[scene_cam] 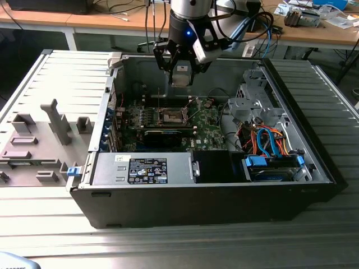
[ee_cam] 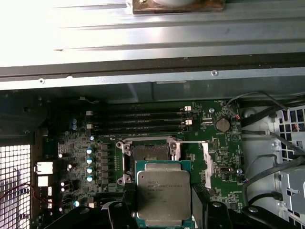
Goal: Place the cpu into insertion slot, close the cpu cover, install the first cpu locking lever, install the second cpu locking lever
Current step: 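Place the cpu into insertion slot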
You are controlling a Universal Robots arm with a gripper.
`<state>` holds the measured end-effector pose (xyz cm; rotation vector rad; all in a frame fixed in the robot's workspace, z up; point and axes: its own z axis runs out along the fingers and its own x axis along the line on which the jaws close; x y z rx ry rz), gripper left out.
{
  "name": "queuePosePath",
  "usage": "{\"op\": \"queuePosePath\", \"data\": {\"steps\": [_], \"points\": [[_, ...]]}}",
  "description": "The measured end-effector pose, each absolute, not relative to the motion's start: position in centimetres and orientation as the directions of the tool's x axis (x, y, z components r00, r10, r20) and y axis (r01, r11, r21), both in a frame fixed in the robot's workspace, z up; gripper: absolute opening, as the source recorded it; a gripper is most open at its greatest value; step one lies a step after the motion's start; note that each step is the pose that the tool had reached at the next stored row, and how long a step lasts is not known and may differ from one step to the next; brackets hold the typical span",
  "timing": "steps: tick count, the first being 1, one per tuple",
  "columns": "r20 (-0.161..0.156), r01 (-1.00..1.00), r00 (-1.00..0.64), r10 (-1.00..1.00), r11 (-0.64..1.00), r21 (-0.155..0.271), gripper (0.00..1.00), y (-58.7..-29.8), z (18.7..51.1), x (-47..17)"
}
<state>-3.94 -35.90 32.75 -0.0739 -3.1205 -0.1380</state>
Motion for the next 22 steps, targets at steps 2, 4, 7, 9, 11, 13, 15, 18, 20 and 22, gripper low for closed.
{"op": "queuePosePath", "data": {"steps": [2,4,7,9,11,13,15,18,20,22], "points": [[0.019,0.060,-0.998,0.058,0.994,0.088,0.55,-35.90,32.74,-3.95],[0.019,0.068,-0.998,0.066,0.994,0.088,0.55,-35.91,32.75,-3.95],[0.019,0.086,-0.996,0.085,0.992,0.088,0.55,-35.91,32.73,-3.95],[0.019,0.094,-0.995,0.093,0.992,0.088,0.55,-35.91,32.73,-3.95],[0.019,0.102,-0.995,0.101,0.991,0.088,0.55,-35.91,32.72,-3.95],[0.019,0.113,-0.994,0.111,0.990,0.088,0.55,-35.91,32.72,-3.95],[0.019,0.119,-0.993,0.117,0.989,0.088,0.55,-35.91,32.72,-3.95],[0.019,0.130,-0.991,0.129,0.988,0.088,0.55,-35.91,32.71,-3.95],[0.019,0.137,-0.990,0.136,0.987,0.088,0.55,-35.91,32.70,-3.95],[0.019,0.144,-0.990,0.143,0.986,0.088,0.55,-35.91,32.70,-3.95]]}}
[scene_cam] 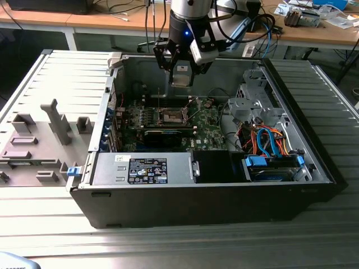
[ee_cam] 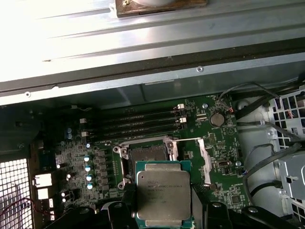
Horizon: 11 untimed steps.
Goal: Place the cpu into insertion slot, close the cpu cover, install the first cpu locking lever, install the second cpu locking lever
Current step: 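Place the cpu into insertion slot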
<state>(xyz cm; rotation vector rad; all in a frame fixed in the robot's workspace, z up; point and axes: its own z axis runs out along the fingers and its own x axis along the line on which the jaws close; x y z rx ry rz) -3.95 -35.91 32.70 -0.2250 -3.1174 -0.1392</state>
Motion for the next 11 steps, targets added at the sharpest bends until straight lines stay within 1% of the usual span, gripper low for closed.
{"op": "queuePosePath", "data": {"steps": [11], "points": [[0.019,0.191,-0.982,0.190,0.978,0.088,0.55,-35.91,32.66,-3.95]]}}
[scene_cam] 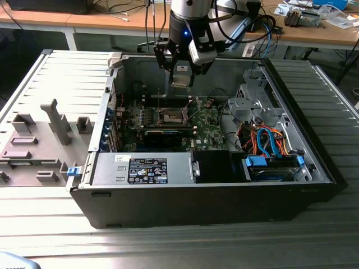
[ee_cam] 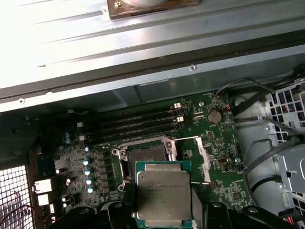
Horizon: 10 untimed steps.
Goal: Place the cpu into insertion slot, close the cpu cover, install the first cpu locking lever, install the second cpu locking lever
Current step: 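Place the cpu into insertion slot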
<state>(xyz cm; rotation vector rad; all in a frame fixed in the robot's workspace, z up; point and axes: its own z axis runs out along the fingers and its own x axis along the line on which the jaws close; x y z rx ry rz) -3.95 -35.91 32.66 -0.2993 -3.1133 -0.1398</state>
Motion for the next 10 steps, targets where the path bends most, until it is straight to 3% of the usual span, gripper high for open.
{"op": "queuePosePath", "data": {"steps": [10], "points": [[0.019,0.226,-0.974,0.225,0.970,0.088,0.55,-35.91,32.63,-3.95]]}}
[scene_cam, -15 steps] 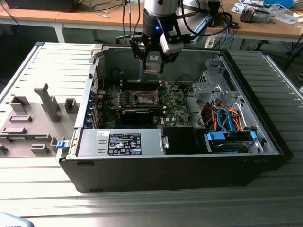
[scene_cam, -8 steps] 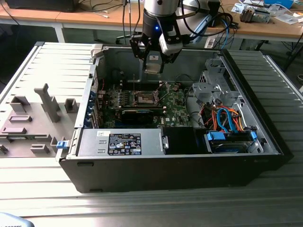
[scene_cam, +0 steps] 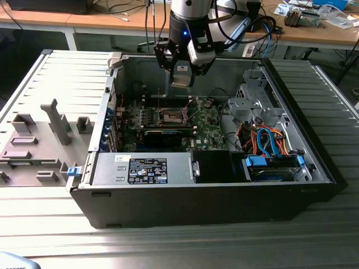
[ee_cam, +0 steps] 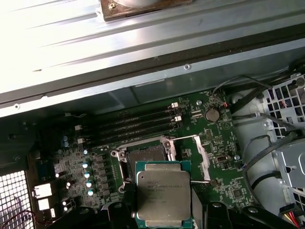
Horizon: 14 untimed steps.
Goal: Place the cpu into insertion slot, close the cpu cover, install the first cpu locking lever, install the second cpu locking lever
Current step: 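Place the cpu into insertion slot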
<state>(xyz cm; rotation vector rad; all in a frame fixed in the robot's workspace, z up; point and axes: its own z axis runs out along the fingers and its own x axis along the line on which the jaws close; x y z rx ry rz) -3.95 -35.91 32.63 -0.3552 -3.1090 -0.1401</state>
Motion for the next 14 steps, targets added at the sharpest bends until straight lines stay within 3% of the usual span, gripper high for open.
{"op": "queuePosePath", "data": {"steps": [14], "points": [[0.019,0.273,-0.962,0.272,0.958,0.088,0.55,-35.91,32.58,-3.95]]}}
